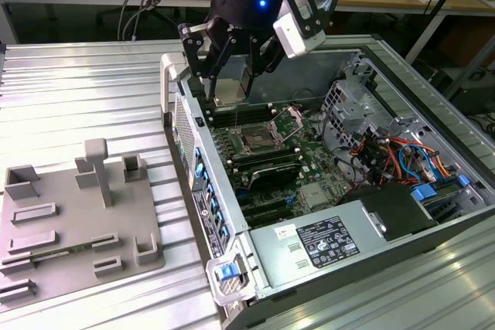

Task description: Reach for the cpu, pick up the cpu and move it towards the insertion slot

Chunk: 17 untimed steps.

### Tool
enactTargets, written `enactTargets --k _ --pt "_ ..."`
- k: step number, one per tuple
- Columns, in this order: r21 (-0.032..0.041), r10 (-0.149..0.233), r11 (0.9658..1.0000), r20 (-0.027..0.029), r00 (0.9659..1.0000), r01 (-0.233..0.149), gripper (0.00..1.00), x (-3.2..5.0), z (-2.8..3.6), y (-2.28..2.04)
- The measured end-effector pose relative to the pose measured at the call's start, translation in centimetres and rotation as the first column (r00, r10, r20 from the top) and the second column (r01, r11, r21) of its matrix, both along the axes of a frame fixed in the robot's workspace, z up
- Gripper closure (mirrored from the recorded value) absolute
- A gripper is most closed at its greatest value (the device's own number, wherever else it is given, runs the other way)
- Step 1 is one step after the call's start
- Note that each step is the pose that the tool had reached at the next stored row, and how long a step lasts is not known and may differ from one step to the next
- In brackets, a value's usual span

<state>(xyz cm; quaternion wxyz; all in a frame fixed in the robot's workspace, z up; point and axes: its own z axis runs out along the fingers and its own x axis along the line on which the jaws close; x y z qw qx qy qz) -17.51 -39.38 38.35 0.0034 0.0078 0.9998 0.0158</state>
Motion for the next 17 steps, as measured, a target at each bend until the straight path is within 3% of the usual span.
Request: enactTargets --k 4,17 --pt "0.0000 0.000 1.0000 0.0000 1.0000 0.000 0.45 0.49 -0.02 0.03" --pt "0.0000 0.000 1.0000 0.0000 1.0000 0.000 0.45 0.66 -0.02 0.03"
